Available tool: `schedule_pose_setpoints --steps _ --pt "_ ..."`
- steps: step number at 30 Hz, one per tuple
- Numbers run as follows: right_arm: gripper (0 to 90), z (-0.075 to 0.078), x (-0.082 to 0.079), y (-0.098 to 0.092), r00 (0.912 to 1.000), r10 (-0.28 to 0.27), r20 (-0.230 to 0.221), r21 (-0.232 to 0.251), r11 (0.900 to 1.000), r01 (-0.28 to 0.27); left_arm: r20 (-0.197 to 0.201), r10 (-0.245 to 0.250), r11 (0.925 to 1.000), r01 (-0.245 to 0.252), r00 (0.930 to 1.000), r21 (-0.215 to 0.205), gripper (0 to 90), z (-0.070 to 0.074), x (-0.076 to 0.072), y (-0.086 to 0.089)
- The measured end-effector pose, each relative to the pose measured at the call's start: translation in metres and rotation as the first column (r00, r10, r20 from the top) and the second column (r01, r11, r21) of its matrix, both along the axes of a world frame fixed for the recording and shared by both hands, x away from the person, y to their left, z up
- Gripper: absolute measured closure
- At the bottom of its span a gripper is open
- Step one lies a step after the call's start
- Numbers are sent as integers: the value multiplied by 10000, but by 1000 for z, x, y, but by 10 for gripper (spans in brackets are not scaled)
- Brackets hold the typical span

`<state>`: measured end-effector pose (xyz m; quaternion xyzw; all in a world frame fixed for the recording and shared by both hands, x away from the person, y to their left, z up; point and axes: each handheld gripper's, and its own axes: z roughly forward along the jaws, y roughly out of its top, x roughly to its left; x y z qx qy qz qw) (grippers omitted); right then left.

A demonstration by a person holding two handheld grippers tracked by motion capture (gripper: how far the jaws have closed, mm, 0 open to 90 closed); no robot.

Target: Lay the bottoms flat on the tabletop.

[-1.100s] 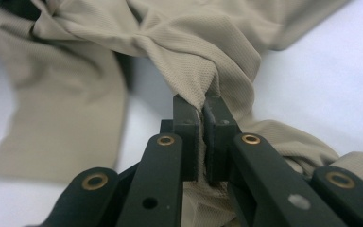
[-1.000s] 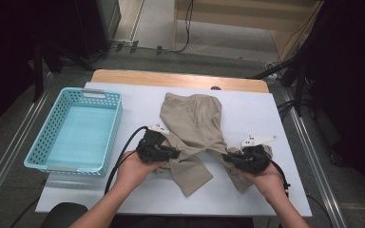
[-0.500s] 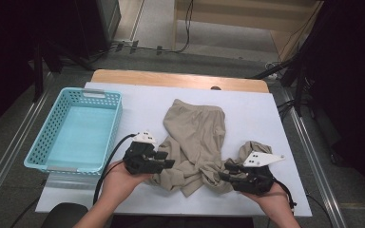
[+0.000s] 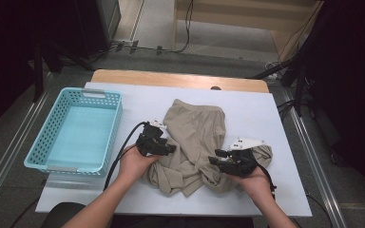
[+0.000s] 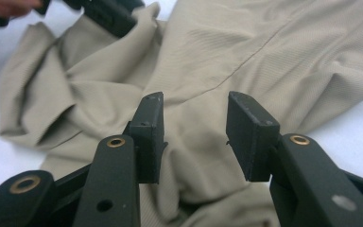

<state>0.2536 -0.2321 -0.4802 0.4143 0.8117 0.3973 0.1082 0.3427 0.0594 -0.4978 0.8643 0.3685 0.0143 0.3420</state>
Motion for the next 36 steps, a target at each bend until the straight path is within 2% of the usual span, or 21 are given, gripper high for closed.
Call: schedule_pose_setpoints --steps 2,3,5,7,9,11,13,16,18,19,23,26,28,30,33,36 --pt "556 -4 7 1 9999 -96 37 -138 9999 96 -80 -111 9999 112 9999 48 530 -6 -4 -5" --pt "556 -6 10 1 9999 -166 20 -145 9998 166 318 -176 9997 170 9993 180 549 -7 -8 -6" --pt "556 -9 15 1 9994 -342 -41 -62 9994 342 571 -451 9984 431 9973 354 692 -10 -15 -10" --pt "557 -11 19 2 9991 -420 -88 21 9991 420 297 -539 9983 533 9981 214 846 -11 -18 -9" --pt "568 -11 21 4 9993 -366 -59 4 9993 366 -276 -571 9980 578 9980 264 866 -7 -17 -6" --pt "582 -10 20 6 9997 -236 -57 -65 9997 236 -721 -378 9992 388 9967 112 868 -3 -18 1" --pt "594 -8 20 7 9999 -170 1 -11 9999 170 -888 -204 9998 199 9958 -67 868 5 -22 13" --pt "622 -5 20 14 10000 -55 -16 -4 10000 55 -879 0 9995 -28 9961 -319 869 20 -34 28" --pt "622 -4 20 24 9997 181 -140 87 9998 -180 -780 46 9995 -70 9969 -301 869 27 -44 38" --pt "622 -3 20 29 9993 352 -111 102 9993 -351 -739 96 9995 -119 9972 -306 869 29 -48 42" --pt "622 -4 20 49 9950 1003 -26 -47 9949 -1003 -1036 423 9981 -467 9937 -409 867 29 -64 59" --pt "622 -6 23 53 9937 1116 -69 -212 9935 -1118 -1114 327 9979 -386 9932 -513 865 30 -77 66" --pt "622 -6 25 50 9946 1036 -104 -211 9944 -1038 -903 208 9976 -267 9957 -642 854 32 -83 68" --pt "622 -4 27 42 9965 828 -86 -157 9964 -829 -646 170 9972 -216 9978 -715 779 35 -85 69" --pt "621 -2 29 24 9992 398 24 -67 9992 -398 -314 254 9940 -286 9992 -1056 647 42 -85 70" --pt "616 0 29 0 9999 -134 89 -68 9999 135 369 442 9896 -386 9983 -1388 574 49 -85 72"
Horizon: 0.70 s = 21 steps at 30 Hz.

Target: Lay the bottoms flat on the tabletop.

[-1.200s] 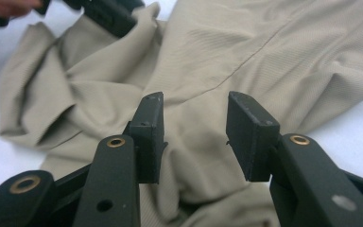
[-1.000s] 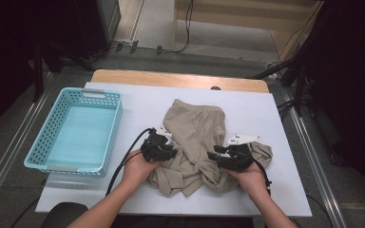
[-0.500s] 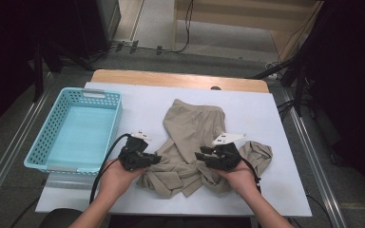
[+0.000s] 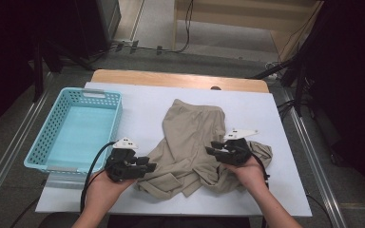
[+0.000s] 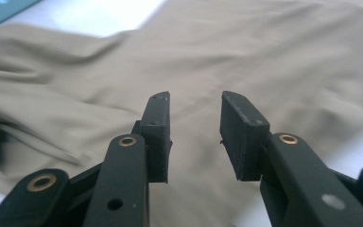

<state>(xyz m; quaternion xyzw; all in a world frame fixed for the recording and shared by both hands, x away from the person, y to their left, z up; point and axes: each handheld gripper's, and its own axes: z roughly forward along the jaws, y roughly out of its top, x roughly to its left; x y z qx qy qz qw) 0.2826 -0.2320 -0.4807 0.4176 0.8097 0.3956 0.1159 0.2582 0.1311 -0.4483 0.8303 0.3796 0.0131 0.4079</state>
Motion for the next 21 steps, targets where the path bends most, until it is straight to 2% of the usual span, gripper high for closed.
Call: schedule_pose_setpoints --steps 2,5,8,9,11,15,17,18,20,21 --pt "614 -1 0 -14 9993 -384 34 -128 9992 384 372 170 9998 -173 9992 71 496 -1 5 -3" --pt "600 -6 2 -28 9951 -965 231 -810 9919 980 478 249 9993 -263 9985 279 457 -8 19 -13" --pt "600 -13 4 -34 9925 -1199 -255 -379 9922 1189 713 77 9972 -129 9974 734 454 -17 35 -26" --pt "600 -15 3 -33 9930 -1126 -369 -429 9929 1110 721 44 9965 -103 9974 824 455 -21 40 -30" --pt "599 -19 1 -29 9934 -1008 -549 -628 9933 973 635 103 9962 -157 9979 857 456 -27 52 -36" --pt "582 -24 -3 -22 9934 -845 -779 -647 9947 795 461 139 9911 -199 9988 1318 496 -40 71 -47" --pt "586 -24 -5 -19 9941 -835 -694 -530 9954 799 85 289 9909 -297 9995 1313 504 -46 76 -49" --pt "592 -23 -7 -16 9943 -845 -647 -421 9958 819 -65 332 9880 -318 9994 1510 530 -49 76 -50" --pt "600 -19 -13 -12 9949 -839 -560 -340 9960 821 -122 375 9835 -347 9992 1774 567 -54 75 -51" --pt "601 -18 -17 -9 9958 -764 -513 -247 9969 752 -26 397 9832 -386 9992 1785 582 -55 74 -50"
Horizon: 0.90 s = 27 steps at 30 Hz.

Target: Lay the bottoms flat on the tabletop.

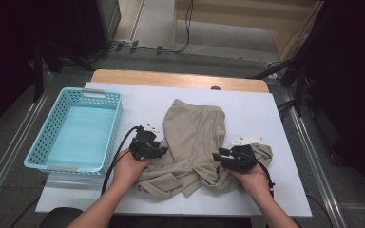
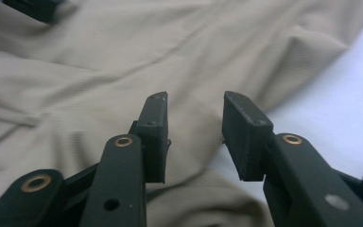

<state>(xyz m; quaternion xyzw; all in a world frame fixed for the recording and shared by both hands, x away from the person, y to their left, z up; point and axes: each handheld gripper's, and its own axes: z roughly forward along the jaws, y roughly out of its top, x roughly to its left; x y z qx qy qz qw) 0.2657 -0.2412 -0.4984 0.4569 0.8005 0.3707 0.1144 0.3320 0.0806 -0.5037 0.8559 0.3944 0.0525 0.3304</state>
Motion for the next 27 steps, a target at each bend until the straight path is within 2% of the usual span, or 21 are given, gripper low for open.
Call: schedule_pose_setpoints --steps 1,3,4,5,6,7,8,10,12,14,15,17,18,20,22,25,27 --pt "600 1 -3 3 10000 91 20 137 9999 -91 30 84 10000 -84 10000 7 602 0 0 0" --pt "599 0 -10 10 9987 464 -201 125 9989 -462 -72 -6 9999 5 10000 -150 729 -2 -1 1" --pt "593 -1 -14 15 9977 661 -177 14 9978 -661 -261 -83 9999 79 9996 -149 791 -3 -2 1" --pt "586 -1 -18 20 9962 864 -124 -87 9962 -865 -390 -95 9999 93 9992 -60 871 -2 -3 1" --pt "574 0 -22 26 9940 1084 -105 -198 9939 -1086 -551 -107 9999 113 9984 113 886 0 -4 1" --pt "561 1 -26 31 9916 1292 -22 -254 9913 -1292 -726 -109 9996 127 9973 240 891 3 -6 2" --pt "557 1 -30 36 9884 1520 69 -286 9880 -1518 -925 -53 9998 68 9957 161 893 4 -8 4" --pt "540 0 -35 44 9826 1858 -20 -245 9823 -1858 -1264 44 9999 -62 9920 -138 892 9 -14 12" --pt "523 -6 -36 48 9783 2069 -136 -503 9770 -2073 -1240 22 9997 -50 9923 -220 892 17 -21 19" --pt "532 -12 -34 51 9767 2122 -312 -728 9741 -2139 -1229 59 9982 -133 9924 -591 891 25 -29 24" --pt "571 -15 -33 52 9763 2142 -315 -845 9727 -2162 -1264 -14 9977 -72 9920 -681 891 27 -34 26" --pt "711 -16 -33 52 9779 2089 -60 -1034 9726 -2084 -1313 -84 9969 -19 9913 -780 890 30 -42 30" --pt "770 -14 -32 51 9785 2048 -248 -935 9740 -2062 -1367 -101 9967 -10 9906 -813 890 31 -45 31" --pt "821 -6 -29 48 9769 2024 -689 -655 9762 -2069 -1383 -65 9949 -76 9904 -1007 888 33 -50 36" --pt "830 3 -35 44 9751 2137 -592 -426 9754 -2163 -1396 -124 9923 -51 9901 -1240 887 37 -54 39" --pt "831 12 -46 45 9637 2618 -533 -242 9644 -2633 -1272 -310 9910 140 9914 -1330 870 41 -60 40" --pt "830 13 -56 48 9468 3143 -695 107 9493 -3143 -1232 -478 9895 301 9912 -1416 850 42 -63 40"
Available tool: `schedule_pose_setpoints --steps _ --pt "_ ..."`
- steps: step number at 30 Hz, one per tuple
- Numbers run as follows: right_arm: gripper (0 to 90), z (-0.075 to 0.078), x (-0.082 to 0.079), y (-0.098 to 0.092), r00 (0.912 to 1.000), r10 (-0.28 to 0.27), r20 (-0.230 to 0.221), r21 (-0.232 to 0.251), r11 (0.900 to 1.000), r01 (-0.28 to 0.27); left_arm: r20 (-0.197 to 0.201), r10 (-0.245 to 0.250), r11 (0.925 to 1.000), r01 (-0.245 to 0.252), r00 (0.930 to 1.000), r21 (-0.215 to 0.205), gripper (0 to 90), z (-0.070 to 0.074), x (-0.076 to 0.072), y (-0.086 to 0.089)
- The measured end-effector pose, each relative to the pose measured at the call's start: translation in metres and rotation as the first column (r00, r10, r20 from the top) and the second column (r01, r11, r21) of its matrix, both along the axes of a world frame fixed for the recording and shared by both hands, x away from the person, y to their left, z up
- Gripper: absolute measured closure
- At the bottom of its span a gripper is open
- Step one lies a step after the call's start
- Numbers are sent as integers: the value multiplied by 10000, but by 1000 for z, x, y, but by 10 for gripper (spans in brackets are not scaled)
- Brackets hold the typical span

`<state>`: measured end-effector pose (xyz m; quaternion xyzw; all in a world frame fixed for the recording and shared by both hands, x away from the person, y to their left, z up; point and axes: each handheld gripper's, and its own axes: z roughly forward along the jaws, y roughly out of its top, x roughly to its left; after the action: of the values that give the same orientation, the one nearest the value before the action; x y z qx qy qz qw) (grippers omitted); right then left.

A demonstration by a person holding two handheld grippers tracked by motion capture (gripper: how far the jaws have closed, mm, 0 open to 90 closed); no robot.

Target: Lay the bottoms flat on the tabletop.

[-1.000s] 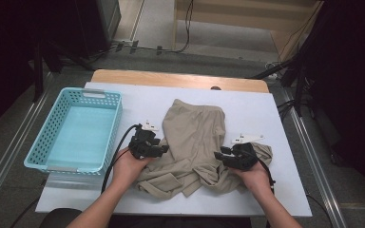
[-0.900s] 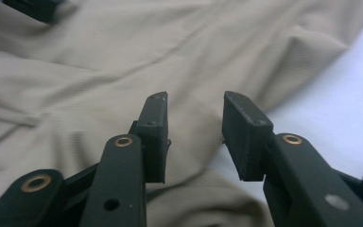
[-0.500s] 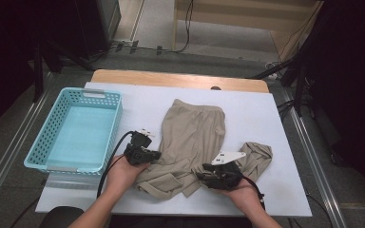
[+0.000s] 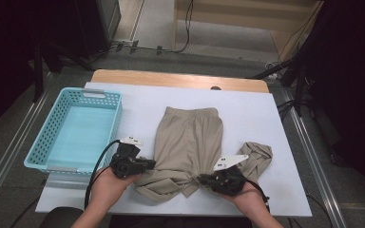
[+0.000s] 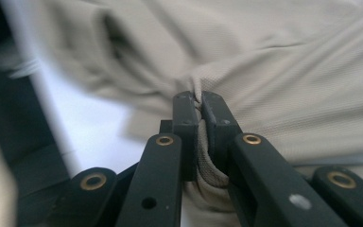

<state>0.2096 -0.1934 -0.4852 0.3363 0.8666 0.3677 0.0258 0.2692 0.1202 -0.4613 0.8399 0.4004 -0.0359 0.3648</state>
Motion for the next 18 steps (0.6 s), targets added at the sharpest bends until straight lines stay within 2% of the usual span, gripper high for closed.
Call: schedule_pose_setpoints --steps 2,4,5,7,10,13,18 --pt "794 1 -9 4 9991 400 110 -68 9992 -399 110 -70 9999 71 9999 -119 793 2 0 0" --pt "742 4 -12 2 9985 330 446 -49 9995 -328 371 -4 9999 10 9993 -162 724 4 1 -1" --pt "700 7 -11 -1 9977 174 656 53 9998 -178 610 -7 9999 16 9981 -151 699 5 1 -1" --pt "674 12 -5 -11 9938 -274 1077 317 9992 241 1015 77 9999 -68 9948 -89 647 7 5 -3" --pt "665 14 6 -29 9842 -1167 1334 623 9921 1092 1283 220 9997 -206 9915 -123 566 3 16 -6" --pt "648 11 21 -45 9694 -2070 1317 707 9774 1991 1563 352 9993 -363 9871 45 488 -3 31 -11" --pt "614 -3 55 -66 9323 -3454 1072 744 9379 3389 1822 313 9979 -409 9828 494 461 -10 57 -23"
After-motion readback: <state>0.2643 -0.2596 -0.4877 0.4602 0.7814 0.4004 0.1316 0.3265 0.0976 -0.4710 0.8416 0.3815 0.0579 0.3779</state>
